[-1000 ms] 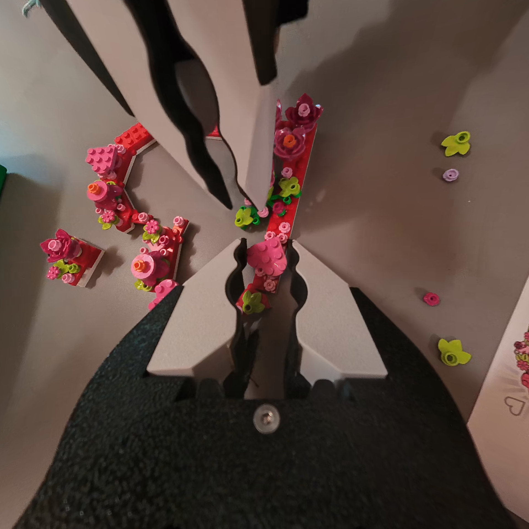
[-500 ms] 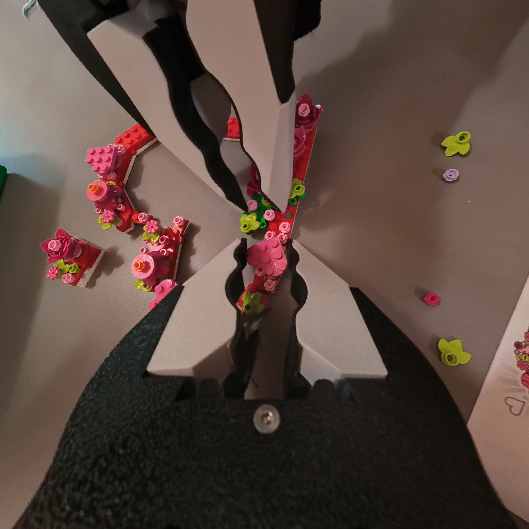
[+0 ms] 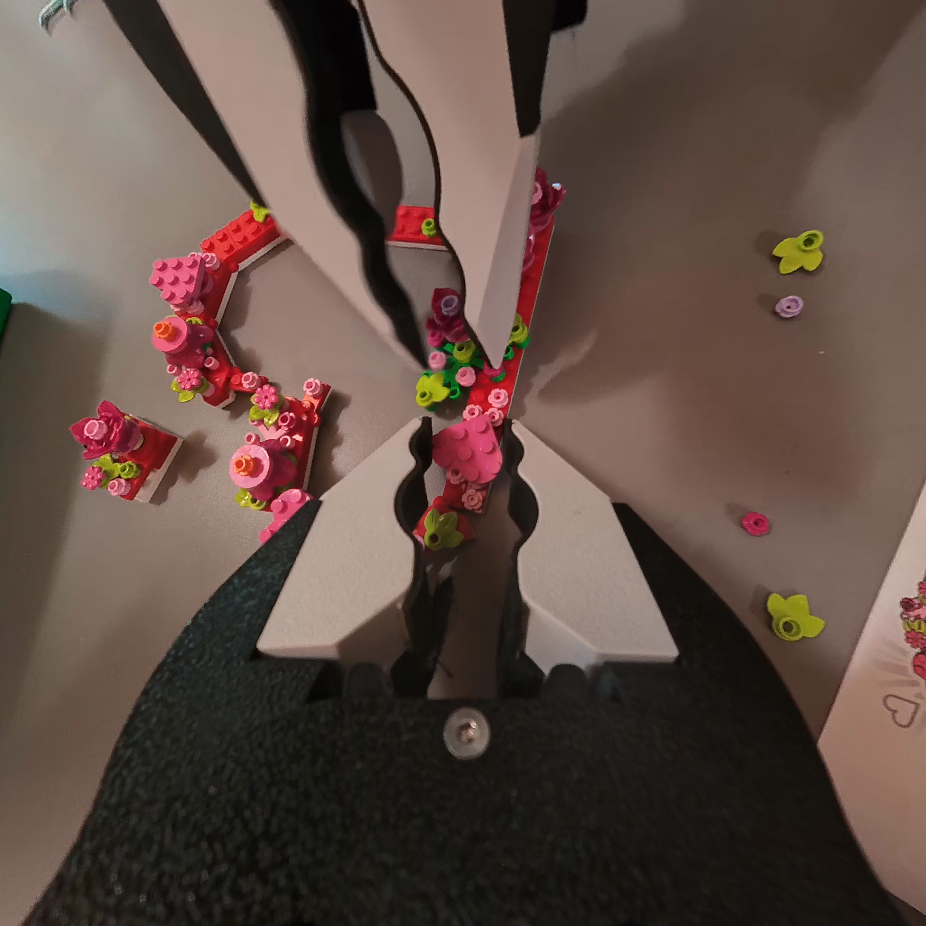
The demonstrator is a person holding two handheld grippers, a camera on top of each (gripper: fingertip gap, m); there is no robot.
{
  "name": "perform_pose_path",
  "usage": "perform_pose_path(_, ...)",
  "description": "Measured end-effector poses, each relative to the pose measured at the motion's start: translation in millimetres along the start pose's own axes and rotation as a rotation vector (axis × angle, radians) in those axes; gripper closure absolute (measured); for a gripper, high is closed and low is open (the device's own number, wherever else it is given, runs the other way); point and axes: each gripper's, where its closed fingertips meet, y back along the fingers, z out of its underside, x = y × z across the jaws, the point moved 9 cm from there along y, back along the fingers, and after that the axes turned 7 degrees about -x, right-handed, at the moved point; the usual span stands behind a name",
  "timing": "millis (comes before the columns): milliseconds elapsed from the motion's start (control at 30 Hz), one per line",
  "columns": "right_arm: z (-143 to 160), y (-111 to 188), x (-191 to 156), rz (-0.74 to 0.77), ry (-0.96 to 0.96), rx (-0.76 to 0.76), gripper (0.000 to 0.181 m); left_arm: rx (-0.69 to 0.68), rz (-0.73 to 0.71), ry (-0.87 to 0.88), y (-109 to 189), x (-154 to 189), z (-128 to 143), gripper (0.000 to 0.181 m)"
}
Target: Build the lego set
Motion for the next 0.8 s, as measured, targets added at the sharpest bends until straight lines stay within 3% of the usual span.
perform_pose_path(33, -0.4, 0.2, 1.0, 0.001, -0.021, -0.009, 0.151, 0.0, 0.0, 0.0, 0.0, 0.0, 0.0, 0.155)
perform_pose_path(200, 2.1, -7.0, 0.6, -0.026, -0.038, -0.115, 0.132, -0.001, 0.0, 0.0, 0.0, 0.0, -0.1, 0.155)
perform_pose_path(367, 2.6, -9.8, 1.4, -0.011, -0.031, -0.127, 0.147, 0.0, 0.0, 0.0, -0.1, 0.0, 0.0, 0.155)
perform_pose_path(600, 0.1, -2.7, -3.3, 0.004, 0.007, -0.081, 0.147, 0.0, 0.0, 0.0, -0.1, 0.0, 0.0, 0.155)
perform_pose_path(800, -5.1, -5.7, -13.1, 0.062, 0.108, -0.128, 0.147, 0.0, 0.0, 0.0, -0.1, 0.0, 0.1, 0.155)
